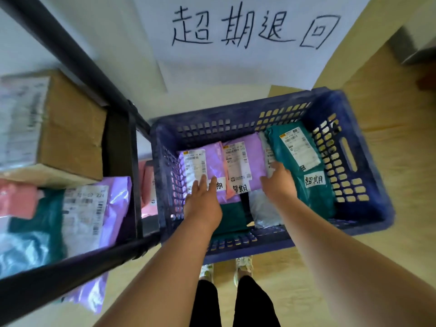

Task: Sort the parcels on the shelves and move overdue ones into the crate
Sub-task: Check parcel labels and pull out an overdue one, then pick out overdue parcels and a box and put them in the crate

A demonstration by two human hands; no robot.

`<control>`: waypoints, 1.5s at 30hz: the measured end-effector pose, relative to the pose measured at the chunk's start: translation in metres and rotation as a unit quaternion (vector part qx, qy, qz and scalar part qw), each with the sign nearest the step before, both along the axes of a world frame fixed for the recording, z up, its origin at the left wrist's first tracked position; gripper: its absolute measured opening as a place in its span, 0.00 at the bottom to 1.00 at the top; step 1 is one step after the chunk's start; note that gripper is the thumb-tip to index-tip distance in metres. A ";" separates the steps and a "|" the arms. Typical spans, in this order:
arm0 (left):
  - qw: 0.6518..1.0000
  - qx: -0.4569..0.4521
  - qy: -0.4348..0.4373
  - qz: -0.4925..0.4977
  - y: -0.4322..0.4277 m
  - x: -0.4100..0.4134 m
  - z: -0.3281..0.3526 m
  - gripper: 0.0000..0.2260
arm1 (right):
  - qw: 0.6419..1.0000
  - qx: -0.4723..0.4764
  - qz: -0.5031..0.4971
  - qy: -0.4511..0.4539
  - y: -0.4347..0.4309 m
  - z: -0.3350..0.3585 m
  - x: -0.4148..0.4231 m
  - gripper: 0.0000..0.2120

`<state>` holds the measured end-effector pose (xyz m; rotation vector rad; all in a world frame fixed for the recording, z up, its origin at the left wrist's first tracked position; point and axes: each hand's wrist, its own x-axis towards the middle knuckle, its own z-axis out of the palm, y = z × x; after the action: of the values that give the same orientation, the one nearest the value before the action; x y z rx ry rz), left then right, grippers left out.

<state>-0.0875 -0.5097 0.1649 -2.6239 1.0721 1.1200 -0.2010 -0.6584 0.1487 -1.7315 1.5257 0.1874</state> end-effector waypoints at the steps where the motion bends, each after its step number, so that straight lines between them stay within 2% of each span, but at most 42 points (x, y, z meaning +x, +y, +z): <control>1: 1.000 -0.004 -0.004 -0.011 0.003 -0.003 0.006 0.37 | 1.000 -0.002 0.002 -0.004 0.005 0.007 -0.002 0.26; 10: 0.990 -0.001 -0.036 -0.133 0.051 -0.027 0.064 0.33 | 0.998 -0.033 -0.026 -0.048 0.073 0.092 -0.030 0.22; 15: 0.988 -0.016 -0.037 -0.147 0.076 -0.031 0.086 0.31 | 0.996 -0.039 -0.050 -0.066 0.117 0.121 -0.038 0.22; 22: 0.989 -0.119 -0.034 -0.086 0.118 -0.047 0.124 0.25 | 0.996 -0.073 0.011 -0.056 0.165 0.149 -0.049 0.20; 27: 0.987 -0.155 -0.037 0.026 0.173 -0.058 0.141 0.24 | 0.987 -0.103 0.090 -0.085 0.208 0.167 -0.053 0.16; 33: 0.980 -0.175 -0.066 0.063 0.246 -0.073 0.161 0.23 | 0.975 -0.117 0.155 -0.105 0.262 0.190 -0.060 0.20; 45: 0.947 -0.184 -0.130 0.231 0.393 0.007 0.208 0.22 | 0.940 -0.128 0.291 -0.126 0.383 0.240 0.036 0.21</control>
<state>-0.0808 -0.1164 0.3724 -3.3204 0.6836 0.6327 -0.1648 -0.2753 0.3890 -2.2860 0.8473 0.0600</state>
